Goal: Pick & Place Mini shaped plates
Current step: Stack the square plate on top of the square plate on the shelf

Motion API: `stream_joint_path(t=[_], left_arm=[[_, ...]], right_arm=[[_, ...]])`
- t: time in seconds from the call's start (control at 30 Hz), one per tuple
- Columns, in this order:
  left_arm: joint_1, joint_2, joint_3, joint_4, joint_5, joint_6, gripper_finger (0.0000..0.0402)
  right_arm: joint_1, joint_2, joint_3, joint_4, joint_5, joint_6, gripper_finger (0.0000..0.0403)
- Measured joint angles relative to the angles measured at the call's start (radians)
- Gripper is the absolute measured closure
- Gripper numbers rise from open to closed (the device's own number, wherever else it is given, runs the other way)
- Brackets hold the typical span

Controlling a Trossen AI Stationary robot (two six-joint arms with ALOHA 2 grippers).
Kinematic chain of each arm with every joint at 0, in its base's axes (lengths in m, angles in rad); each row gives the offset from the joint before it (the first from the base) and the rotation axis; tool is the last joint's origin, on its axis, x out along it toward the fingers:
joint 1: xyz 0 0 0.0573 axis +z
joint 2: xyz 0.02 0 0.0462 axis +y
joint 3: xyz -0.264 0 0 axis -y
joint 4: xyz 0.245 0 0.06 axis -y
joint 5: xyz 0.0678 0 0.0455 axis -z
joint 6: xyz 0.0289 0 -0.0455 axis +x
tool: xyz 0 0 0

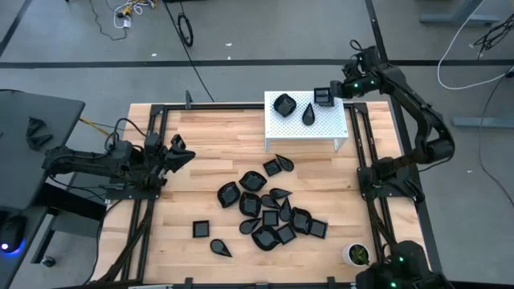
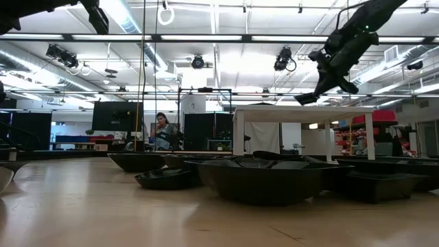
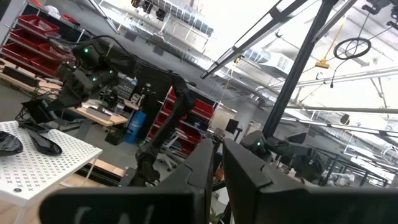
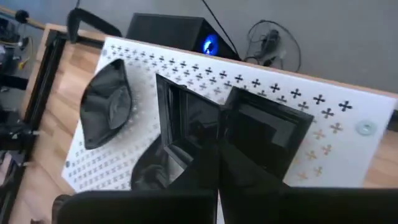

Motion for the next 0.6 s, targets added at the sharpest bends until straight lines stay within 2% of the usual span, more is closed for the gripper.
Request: stream_joint_path(t=[0.1, 0.37, 0.6], left_arm=[[0.000, 0.000, 0.000, 0.000, 0.000, 0.000, 0.0360], [0.000, 0.000, 0.000, 0.000, 0.000, 0.000, 0.0360], [0.000, 0.000, 0.000, 0.000, 0.000, 0.000, 0.0360]], right_arm=[[-0.001, 0.000, 0.056, -0.090, 0.139, -0.013, 0.0403], [0.007, 0.004, 0.073, -0.099, 0.152, -0.016, 0.0403], [0.010, 0.063, 0.073, -0.108, 0.158, -0.023, 0.0403]])
